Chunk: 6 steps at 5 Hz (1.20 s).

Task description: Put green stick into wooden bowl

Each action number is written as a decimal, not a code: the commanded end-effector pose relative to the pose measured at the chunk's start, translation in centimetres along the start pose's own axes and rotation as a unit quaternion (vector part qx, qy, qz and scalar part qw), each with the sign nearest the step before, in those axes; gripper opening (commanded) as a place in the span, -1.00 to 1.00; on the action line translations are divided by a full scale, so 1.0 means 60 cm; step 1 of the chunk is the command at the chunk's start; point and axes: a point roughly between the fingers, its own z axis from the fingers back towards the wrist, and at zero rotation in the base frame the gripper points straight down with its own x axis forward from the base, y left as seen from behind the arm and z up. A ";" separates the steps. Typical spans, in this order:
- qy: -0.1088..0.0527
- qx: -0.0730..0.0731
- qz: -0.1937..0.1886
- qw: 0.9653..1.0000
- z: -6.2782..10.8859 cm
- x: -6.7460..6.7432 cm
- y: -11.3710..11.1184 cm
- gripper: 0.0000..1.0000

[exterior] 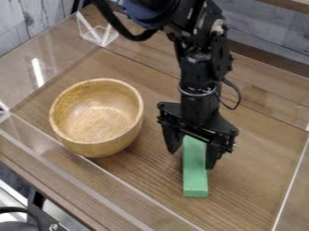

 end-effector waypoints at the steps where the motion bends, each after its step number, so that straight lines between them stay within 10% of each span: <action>1: -0.031 -0.004 0.006 0.999 0.019 0.013 0.001 1.00; 5: -0.039 0.005 0.020 0.999 -0.007 0.013 0.003 1.00; 6: -0.039 0.007 0.024 0.999 -0.012 0.012 0.003 -1.00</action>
